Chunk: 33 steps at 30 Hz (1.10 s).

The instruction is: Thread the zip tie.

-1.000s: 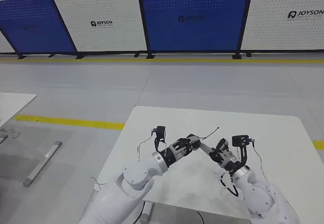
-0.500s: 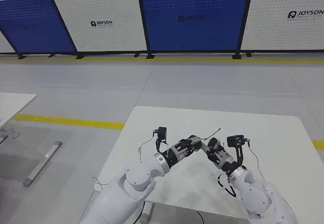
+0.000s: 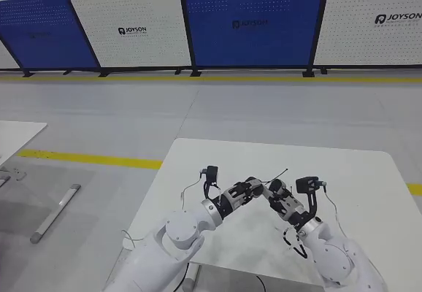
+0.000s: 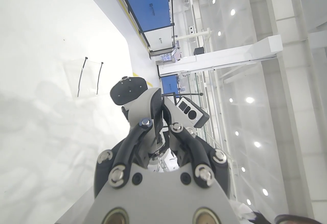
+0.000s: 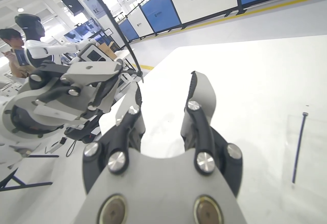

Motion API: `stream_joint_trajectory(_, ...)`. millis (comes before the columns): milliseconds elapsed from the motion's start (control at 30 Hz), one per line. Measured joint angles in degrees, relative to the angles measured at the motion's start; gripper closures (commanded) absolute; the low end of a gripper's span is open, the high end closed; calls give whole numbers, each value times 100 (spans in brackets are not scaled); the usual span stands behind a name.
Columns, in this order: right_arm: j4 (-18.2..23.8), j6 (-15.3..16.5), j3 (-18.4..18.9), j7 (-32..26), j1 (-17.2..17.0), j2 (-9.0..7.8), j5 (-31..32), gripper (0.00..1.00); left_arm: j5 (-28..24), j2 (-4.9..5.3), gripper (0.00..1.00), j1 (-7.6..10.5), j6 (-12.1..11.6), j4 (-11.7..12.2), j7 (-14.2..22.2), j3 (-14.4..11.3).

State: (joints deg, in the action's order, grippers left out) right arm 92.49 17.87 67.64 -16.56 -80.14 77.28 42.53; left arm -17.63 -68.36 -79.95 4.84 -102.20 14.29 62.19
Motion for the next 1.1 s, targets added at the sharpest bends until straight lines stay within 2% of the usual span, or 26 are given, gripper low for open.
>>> stream_joint_trajectory(133,4,1,-7,44,-1,-9,-19,69,26,-1,100,7,15,14,8,-10)
stream_joint_trajectory(467,10,15,-42,82,3,-33,-44,71,120,-10,100,26,63,74,-1,-72)
stream_joint_trajectory(500,13,12,-47,88,4,-35,-45,75,130,-11,100,26,65,77,1,-80)
stream_joint_trajectory(733,11,-6,-81,103,17,-47,-57,86,162,-14,100,21,72,84,13,-102)
stream_joint_trajectory(933,-6,-26,-106,114,30,-58,-71,90,158,-16,100,17,79,86,11,-101)
stream_joint_trajectory(1100,-10,-35,-125,118,36,-68,-74,89,147,-19,100,14,69,85,-3,-97)
